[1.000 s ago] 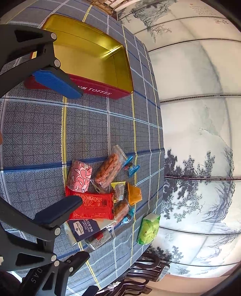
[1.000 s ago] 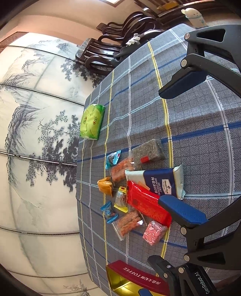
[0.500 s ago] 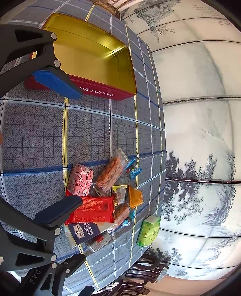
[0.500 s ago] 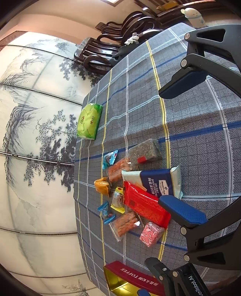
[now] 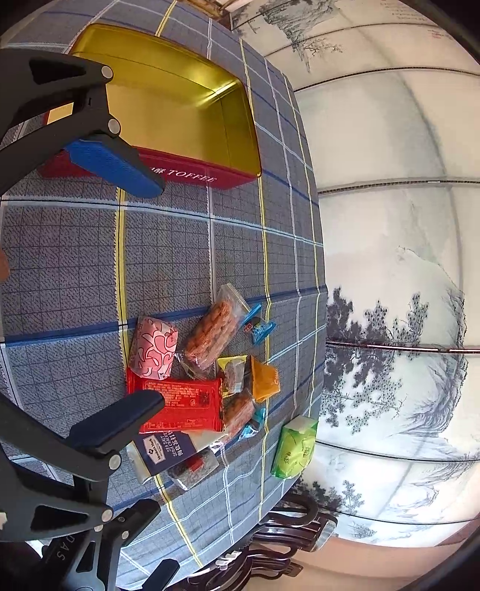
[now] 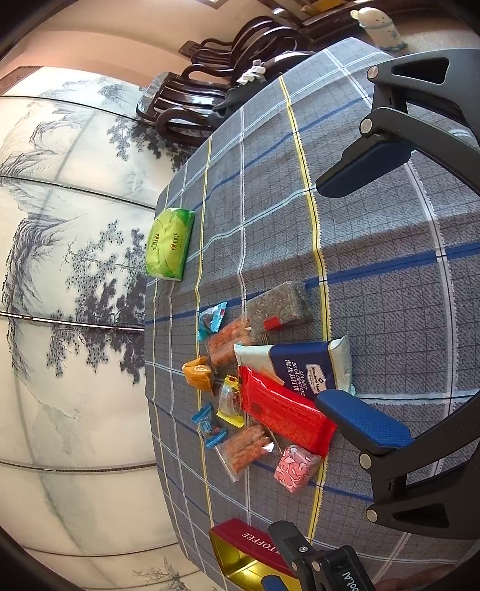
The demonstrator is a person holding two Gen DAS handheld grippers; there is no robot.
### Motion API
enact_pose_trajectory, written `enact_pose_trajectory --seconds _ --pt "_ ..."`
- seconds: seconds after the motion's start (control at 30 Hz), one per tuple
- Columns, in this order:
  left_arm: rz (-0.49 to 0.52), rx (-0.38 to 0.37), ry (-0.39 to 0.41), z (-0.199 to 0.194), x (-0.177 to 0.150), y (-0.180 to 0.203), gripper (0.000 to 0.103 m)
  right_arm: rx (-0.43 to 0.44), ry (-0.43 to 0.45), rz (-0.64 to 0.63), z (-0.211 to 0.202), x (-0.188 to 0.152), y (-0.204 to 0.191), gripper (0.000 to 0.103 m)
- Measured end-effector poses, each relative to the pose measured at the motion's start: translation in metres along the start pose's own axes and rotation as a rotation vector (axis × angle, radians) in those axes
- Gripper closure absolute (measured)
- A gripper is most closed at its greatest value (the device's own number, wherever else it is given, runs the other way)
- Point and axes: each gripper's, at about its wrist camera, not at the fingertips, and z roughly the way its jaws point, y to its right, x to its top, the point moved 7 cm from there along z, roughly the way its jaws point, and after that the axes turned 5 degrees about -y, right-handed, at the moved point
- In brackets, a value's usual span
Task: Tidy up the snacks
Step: 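Move the left tool toward the pink patterned cake, then grasp the pink patterned cake with the left tool and lift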
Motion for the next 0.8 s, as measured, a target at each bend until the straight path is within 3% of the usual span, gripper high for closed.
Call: enact_pose_trajectory --seconds 0.27,0.43,0.57,0.8 --pt "0.078 -0.028 0.047 -0.004 -0.001 0.013 0.000 -0.002 -0.001 0.002 -0.002 -0.001 0.002 0.000" --pt "0.161 -0.097 -0.005 0.011 -0.003 0.029 0.000 -0.001 -0.006 0.009 -0.001 -0.003 0.005 0.000" --pt "0.180 -0.041 0.018 0.016 -0.001 0.033 0.000 0.006 -0.011 0.013 0.000 -0.005 0.006 0.000" --pt "0.150 -0.062 -0.044 0.036 0.001 0.035 0.000 0.024 -0.023 0.011 0.003 -0.011 0.003 0.000"
